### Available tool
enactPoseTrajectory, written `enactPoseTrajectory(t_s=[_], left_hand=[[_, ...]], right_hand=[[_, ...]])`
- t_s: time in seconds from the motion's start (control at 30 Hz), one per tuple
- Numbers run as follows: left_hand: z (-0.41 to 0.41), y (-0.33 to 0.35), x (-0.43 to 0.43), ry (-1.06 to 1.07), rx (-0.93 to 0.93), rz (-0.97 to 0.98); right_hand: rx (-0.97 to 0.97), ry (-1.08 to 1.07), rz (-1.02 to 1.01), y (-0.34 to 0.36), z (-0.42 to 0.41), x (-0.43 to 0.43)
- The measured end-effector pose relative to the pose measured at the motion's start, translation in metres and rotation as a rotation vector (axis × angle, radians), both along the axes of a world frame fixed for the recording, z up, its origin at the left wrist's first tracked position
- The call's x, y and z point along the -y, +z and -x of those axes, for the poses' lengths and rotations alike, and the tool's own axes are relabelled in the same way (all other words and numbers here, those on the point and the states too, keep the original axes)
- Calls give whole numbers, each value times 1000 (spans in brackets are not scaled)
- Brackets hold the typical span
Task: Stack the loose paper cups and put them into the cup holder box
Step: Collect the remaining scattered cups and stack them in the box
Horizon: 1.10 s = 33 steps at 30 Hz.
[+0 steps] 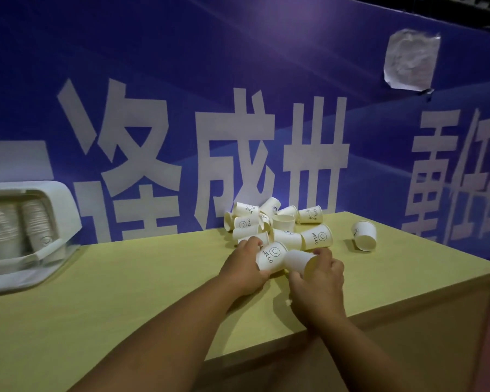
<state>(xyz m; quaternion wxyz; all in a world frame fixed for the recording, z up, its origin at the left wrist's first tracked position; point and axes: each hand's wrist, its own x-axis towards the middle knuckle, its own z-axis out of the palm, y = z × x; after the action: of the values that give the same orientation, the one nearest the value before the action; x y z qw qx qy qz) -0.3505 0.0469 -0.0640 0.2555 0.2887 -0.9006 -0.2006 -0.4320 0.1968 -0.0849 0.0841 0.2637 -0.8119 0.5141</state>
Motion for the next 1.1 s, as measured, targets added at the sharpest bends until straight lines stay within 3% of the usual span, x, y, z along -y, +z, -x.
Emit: enactPoseTrajectory(t_s=[0.27, 0.7, 1.1], left_hand=[[-115, 14, 40, 105, 84, -96], [-295, 27, 109, 330, 324, 8], [-367, 43, 193, 641, -384, 141]], right_hand=[[144, 223, 53, 15, -42, 33], [252, 551, 8, 31, -172, 166], [284, 734, 264, 62, -266, 291]])
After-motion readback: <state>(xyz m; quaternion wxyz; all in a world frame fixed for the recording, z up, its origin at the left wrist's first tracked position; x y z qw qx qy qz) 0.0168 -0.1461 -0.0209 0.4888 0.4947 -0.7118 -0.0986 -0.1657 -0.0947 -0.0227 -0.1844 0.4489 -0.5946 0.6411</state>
